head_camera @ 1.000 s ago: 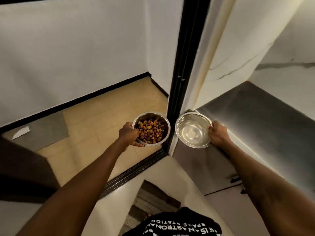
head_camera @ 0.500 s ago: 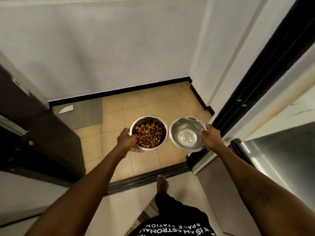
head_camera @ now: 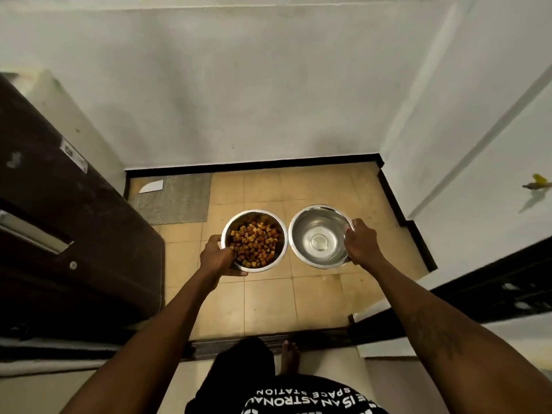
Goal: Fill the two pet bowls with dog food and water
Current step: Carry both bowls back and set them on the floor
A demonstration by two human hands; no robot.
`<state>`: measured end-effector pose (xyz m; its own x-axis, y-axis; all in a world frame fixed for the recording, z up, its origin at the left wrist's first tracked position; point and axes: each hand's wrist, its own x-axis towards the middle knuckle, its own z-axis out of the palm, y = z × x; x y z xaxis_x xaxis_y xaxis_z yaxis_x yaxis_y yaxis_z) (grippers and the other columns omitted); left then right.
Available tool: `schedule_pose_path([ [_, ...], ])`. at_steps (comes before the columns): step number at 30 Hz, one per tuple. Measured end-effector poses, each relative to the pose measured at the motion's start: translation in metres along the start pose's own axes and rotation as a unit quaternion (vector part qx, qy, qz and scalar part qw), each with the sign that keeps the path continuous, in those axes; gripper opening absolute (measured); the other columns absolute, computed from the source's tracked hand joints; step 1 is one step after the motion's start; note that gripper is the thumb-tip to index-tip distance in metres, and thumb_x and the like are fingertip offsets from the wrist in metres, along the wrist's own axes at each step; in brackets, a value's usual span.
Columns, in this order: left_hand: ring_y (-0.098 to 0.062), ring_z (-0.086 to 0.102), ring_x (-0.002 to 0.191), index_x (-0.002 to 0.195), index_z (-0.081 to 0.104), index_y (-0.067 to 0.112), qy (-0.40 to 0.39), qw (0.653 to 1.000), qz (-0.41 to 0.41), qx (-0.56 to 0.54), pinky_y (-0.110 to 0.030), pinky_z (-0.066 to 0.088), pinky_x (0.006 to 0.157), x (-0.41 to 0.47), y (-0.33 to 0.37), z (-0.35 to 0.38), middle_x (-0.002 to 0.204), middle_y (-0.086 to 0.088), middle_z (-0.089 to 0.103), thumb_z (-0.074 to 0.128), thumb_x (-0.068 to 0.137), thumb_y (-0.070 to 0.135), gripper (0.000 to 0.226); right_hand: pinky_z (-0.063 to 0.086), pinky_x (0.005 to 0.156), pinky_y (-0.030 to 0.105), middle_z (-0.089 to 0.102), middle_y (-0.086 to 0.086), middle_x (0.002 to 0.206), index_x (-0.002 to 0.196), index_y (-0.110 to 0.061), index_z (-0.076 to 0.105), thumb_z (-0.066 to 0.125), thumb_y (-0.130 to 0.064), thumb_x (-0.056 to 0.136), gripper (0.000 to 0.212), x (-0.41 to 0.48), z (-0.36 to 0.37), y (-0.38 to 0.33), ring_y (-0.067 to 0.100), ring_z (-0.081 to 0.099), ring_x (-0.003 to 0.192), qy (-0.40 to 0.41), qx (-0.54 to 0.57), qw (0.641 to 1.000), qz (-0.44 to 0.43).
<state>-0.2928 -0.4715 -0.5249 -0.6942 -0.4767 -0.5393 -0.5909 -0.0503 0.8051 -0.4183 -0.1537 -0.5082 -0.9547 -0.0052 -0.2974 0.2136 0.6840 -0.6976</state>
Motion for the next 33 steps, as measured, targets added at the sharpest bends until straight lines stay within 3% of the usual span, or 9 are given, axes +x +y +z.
schedule_pose_path([
  [11, -0.041, 0.077, 0.073, 0.127, 0.048, 0.021, 0.031, 0.998, -0.031, -0.037, -0.048, 0.063, 0.055, 0.111, 0.032, -0.008, 0.12, -0.023, 0.064, 0.068, 0.092, 0.007, 0.043, 0.045, 0.033, 0.027, 0.06, 0.019, 0.1, 0.117, -0.008, 0.052, 0.05, -0.022, 0.102, 0.021, 0.112, 0.051, -0.058, 0.036, 0.065, 0.06, -0.024, -0.012, 1.0, -0.016],
  [17, -0.042, 0.076, 0.078, 0.128, 0.048, 0.022, 0.034, 0.998, -0.042, -0.04, -0.046, 0.064, 0.055, 0.19, 0.051, -0.024, 0.121, -0.023, 0.064, 0.07, 0.091, 0.006, 0.046, 0.05, 0.034, 0.035, 0.06, 0.018, 0.094, 0.112, -0.009, 0.053, 0.047, -0.021, 0.102, 0.017, 0.173, 0.095, -0.087, 0.036, 0.066, 0.049, -0.027, -0.015, 1.0, 0.001],
  [27, -0.042, 0.074, 0.088, 0.134, 0.046, 0.024, 0.045, 0.995, -0.079, -0.052, -0.049, 0.064, 0.058, 0.298, 0.08, -0.057, 0.131, -0.019, 0.057, 0.074, 0.089, 0.005, 0.056, 0.041, 0.03, 0.027, 0.064, 0.025, 0.089, 0.112, -0.007, 0.051, 0.047, -0.016, 0.104, 0.013, 0.262, 0.164, -0.131, 0.023, 0.055, 0.034, -0.02, 0.016, 1.0, 0.005],
  [33, -0.039, 0.075, 0.088, 0.132, 0.043, 0.024, 0.051, 0.985, -0.125, -0.104, -0.051, 0.065, 0.062, 0.358, 0.076, -0.046, 0.131, -0.02, 0.058, 0.067, 0.09, 0.0, 0.054, 0.042, 0.03, 0.025, 0.063, 0.022, 0.09, 0.115, -0.008, 0.05, 0.048, -0.024, 0.106, 0.018, 0.305, 0.208, -0.135, 0.027, 0.06, 0.044, -0.038, 0.013, 0.999, 0.026],
])
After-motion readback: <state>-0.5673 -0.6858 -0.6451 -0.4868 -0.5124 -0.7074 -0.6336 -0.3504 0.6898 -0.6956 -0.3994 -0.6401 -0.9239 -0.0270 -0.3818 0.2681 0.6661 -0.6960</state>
